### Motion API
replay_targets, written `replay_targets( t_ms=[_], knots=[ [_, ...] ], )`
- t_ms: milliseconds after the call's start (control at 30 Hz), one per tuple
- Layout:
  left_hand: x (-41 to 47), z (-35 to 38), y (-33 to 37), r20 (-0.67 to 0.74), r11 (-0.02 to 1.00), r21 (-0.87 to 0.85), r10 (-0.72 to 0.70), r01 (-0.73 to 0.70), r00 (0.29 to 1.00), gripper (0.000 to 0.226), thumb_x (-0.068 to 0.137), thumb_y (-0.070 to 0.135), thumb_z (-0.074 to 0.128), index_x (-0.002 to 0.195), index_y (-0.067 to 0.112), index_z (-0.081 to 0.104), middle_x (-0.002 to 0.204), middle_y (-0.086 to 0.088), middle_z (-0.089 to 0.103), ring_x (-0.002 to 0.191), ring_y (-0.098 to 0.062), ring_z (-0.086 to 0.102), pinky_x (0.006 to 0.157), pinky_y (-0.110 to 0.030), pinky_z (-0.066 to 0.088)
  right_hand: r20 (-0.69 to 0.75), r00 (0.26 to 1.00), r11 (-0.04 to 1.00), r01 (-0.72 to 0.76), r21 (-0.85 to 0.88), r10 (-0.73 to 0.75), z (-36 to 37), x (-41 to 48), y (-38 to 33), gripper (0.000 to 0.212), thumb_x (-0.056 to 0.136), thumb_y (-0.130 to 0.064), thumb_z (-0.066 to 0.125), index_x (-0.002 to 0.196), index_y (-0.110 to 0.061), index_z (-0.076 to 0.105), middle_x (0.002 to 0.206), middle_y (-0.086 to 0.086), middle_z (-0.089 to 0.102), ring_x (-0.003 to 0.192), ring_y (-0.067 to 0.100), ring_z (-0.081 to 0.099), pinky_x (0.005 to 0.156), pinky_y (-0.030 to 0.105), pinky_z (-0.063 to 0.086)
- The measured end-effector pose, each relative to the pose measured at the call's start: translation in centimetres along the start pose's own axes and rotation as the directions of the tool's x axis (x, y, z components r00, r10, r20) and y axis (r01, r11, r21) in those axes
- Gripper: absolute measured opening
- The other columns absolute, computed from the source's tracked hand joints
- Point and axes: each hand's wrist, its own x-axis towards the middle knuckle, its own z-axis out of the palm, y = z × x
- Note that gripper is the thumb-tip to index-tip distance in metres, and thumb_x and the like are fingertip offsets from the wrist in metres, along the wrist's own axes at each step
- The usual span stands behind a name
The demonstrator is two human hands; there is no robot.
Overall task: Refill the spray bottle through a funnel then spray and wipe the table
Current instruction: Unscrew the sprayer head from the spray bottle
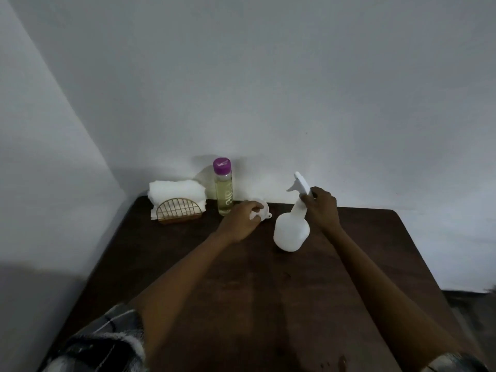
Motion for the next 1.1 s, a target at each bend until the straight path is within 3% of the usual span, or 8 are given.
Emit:
replay_targets(
  t_ms=[133,233,333,467,600,767,867,1100],
  knots=[
    [-4.7,1.1,0.1,-0.035,0.995,-0.085,-0.062,0.059,0.997,0.037,0.087,0.014,0.058,0.124,0.014,0.055,0.127,-0.005,0.053,0.118,-0.018,0.05,0.098,-0.031,0.042,0.073,0.994,0.996,0.072,0.056,-0.076,-1.1,-5.4,-1.2,0.024,0.09,-0.017,0.057,0.072,-0.002,0.057,0.064,0.008,0.054,0.055,0.015,0.046,0.052,0.024,0.034],
    [-8.4,1.9,0.3,-0.031,0.982,-0.164,-0.101,0.095,0.994,0.044,0.086,0.015,0.062,0.128,0.017,0.051,0.133,-0.001,0.047,0.123,-0.014,0.044,0.1,-0.027,0.038,0.15,0.978,0.986,0.133,0.104,-0.148,-0.6,-9.7,-2.1,0.01,0.089,-0.014,0.06,0.085,-0.007,0.064,0.071,0.002,0.06,0.058,0.008,0.053,0.053,0.01,0.04],
    [-11.6,3.0,0.1,0.01,0.972,-0.197,-0.127,0.126,0.992,0.052,0.083,0.018,0.066,0.131,0.018,0.047,0.138,0.001,0.042,0.126,-0.013,0.041,0.102,-0.029,0.039,0.248,0.943,0.97,0.187,0.155,-0.222,0.7,-13.3,-2.9,0.011,0.088,-0.012,0.06,0.092,-0.003,0.066,0.079,0.006,0.065,0.067,0.015,0.06,0.061,0.023,0.047],
    [-14.5,3.8,-0.6,0.073,0.932,-0.303,-0.183,0.197,0.98,0.055,0.078,0.022,0.072,0.127,0.019,0.048,0.131,0.002,0.05,0.122,-0.014,0.047,0.101,-0.036,0.043,0.333,0.9,0.955,0.227,0.191,-0.281,2.4,-16.5,-4.1,0.01,0.089,-0.014,0.06,0.084,-0.007,0.064,0.07,-0.003,0.06,0.062,0.003,0.056,0.057,0.015,0.043],
    [-16.5,4.0,-1.0,0.035,0.915,-0.303,-0.268,0.265,0.963,0.056,0.076,0.022,0.074,0.125,0.013,0.051,0.126,-0.002,0.055,0.118,-0.016,0.051,0.096,-0.023,0.04,0.345,0.889,0.95,0.246,0.193,-0.3,3.7,-18.5,-4.6,0.01,0.089,-0.013,0.061,0.079,-0.011,0.06,0.065,-0.011,0.053,0.064,-0.006,0.056,0.055,0.009,0.041],
    [-18.5,4.8,-1.5,0.02,0.896,-0.285,-0.35,0.341,0.937,0.049,0.08,0.024,0.07,0.122,0.009,0.052,0.123,-0.008,0.058,0.116,-0.022,0.054,0.091,-0.025,0.042,0.409,0.866,0.955,0.231,0.184,-0.289,4.6,-20.5,-4.4,0.012,0.087,-0.013,0.063,0.097,-0.009,0.066,0.08,-0.011,0.059,0.068,-0.006,0.057,0.061,0.008,0.042],
    [-19.0,5.2,-1.5,-0.008,0.894,-0.273,-0.372,0.356,0.928,0.048,0.081,0.025,0.068,0.123,0.009,0.052,0.123,-0.007,0.059,0.116,-0.02,0.054,0.091,-0.027,0.044,0.376,0.878,0.953,0.242,0.182,-0.295,4.9,-21.2,-4.0,0.021,0.083,-0.016,0.068,0.104,-0.013,0.066,0.093,-0.006,0.064,0.081,-0.003,0.057,0.068,0.006,0.042],
    [-19.3,5.4,-0.9,-0.041,0.951,-0.166,-0.273,0.262,0.961,0.038,0.083,0.028,0.066,0.116,0.012,0.057,0.12,-0.005,0.061,0.113,-0.018,0.057,0.095,-0.034,0.047,0.248,0.94,0.972,0.216,0.095,-0.233,5.2,-21.8,-3.5,0.025,0.07,-0.012,0.078,0.083,-0.015,0.056,0.079,-0.01,0.049,0.068,-0.001,0.046,0.061,0.008,0.039]
  ],
)
